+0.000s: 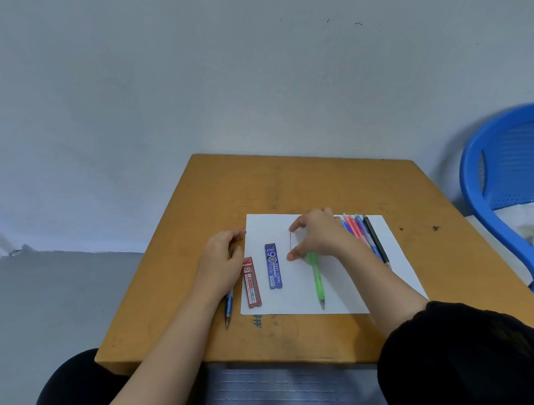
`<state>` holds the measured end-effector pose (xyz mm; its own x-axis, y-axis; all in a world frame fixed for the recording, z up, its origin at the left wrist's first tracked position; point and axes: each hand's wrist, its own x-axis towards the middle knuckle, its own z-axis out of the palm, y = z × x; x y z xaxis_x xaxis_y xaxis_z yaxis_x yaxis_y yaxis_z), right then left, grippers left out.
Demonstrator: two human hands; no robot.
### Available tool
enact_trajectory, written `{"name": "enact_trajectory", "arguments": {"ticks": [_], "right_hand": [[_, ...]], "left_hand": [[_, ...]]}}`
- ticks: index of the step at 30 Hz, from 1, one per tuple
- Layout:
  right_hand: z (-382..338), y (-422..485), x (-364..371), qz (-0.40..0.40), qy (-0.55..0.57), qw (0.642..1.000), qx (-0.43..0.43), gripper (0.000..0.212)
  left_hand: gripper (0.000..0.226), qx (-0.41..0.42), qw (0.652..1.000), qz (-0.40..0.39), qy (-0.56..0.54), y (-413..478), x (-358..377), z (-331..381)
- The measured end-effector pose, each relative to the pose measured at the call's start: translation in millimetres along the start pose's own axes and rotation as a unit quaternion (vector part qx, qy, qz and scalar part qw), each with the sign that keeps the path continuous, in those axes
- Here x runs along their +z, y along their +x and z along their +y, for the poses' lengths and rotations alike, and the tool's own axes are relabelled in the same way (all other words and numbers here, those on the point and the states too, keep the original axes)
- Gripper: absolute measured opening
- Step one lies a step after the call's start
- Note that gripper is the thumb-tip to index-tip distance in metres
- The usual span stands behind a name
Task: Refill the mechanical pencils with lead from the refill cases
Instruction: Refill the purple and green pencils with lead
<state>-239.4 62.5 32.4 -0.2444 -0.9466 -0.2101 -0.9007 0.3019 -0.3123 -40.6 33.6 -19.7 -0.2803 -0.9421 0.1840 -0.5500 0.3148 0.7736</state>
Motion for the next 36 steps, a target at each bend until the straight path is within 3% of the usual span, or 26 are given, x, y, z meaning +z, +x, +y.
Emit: {"name": "enact_trajectory", "arguments": {"ticks": [19, 26, 33, 36], "right_hand": [[-6, 14, -10, -0.057, -0.042, 0.997, -0.034, 0.056], [-4, 15, -8, -0.035, -0.055, 0.997, -0.034, 0.057], [0, 25, 4, 0.068, -0.02, 0.996, -0.051, 0.026], [6, 30, 7, 0.1, -0.027, 0.988, -0.117, 0.012]], "left_hand": [[0.031, -0.022, 1.0, -0.004, -0.017, 1, 2, -4], [0.032, -0.02, 1.0, -0.008, -0.014, 3, 2, -5], [0.032, -0.013, 1.0, -0.001, -0.015, 3, 2, -6], [0.031, -0.013, 1.0, 0.0, -0.016, 3, 2, -7]]}}
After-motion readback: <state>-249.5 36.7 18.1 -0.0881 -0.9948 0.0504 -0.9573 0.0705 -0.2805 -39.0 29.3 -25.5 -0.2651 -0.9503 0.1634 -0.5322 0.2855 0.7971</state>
